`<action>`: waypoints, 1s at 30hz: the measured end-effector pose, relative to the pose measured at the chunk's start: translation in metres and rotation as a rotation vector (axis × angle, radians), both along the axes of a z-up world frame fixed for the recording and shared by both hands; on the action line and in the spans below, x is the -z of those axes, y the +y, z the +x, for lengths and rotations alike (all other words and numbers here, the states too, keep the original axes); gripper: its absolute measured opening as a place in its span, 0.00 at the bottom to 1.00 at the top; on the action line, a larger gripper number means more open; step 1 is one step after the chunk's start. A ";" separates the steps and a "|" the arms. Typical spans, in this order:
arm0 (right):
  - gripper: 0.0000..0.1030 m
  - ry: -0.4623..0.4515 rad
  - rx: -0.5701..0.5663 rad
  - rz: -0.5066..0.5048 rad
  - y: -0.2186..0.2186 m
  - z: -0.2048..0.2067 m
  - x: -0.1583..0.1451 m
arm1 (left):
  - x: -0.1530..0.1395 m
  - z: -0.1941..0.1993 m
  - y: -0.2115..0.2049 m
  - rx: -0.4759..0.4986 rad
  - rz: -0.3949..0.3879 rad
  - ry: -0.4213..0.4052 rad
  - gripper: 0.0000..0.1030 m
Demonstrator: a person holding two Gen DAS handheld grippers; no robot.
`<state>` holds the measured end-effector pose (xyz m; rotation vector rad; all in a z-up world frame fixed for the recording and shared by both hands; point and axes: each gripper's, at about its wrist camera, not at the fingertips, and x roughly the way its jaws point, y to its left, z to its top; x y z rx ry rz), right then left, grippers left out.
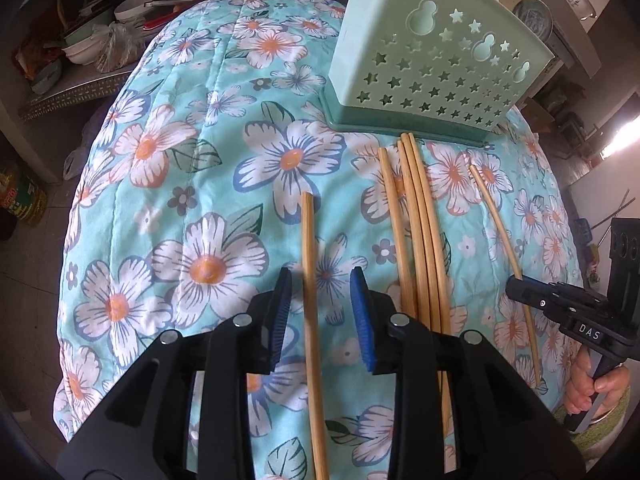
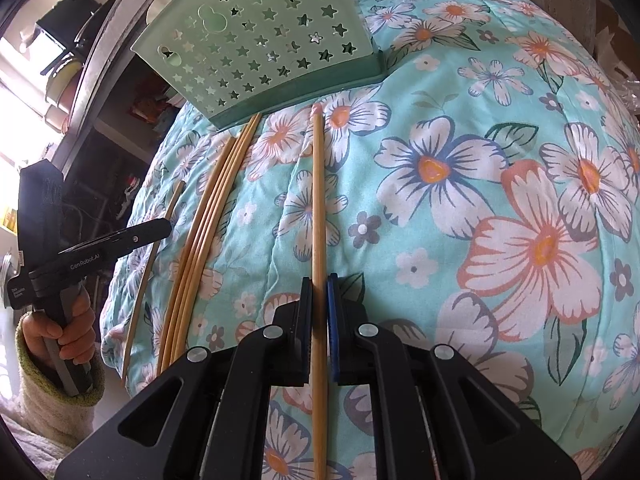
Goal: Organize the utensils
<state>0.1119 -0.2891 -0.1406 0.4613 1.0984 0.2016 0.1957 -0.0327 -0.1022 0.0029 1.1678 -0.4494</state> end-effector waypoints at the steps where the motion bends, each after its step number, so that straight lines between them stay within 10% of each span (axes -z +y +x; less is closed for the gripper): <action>1: 0.08 0.000 0.000 0.001 -0.001 -0.001 0.000 | 0.001 0.002 -0.001 0.002 0.004 0.000 0.28; 15: 0.08 0.002 0.001 0.004 -0.002 -0.002 0.000 | 0.009 0.024 -0.018 -0.003 0.056 -0.053 0.17; 22: 0.36 -0.019 -0.020 -0.017 0.005 0.000 -0.010 | 0.014 0.028 -0.005 -0.018 0.034 -0.051 0.08; 30: 0.40 -0.030 -0.006 -0.072 0.010 0.013 -0.017 | 0.014 0.026 -0.005 -0.018 0.038 -0.064 0.08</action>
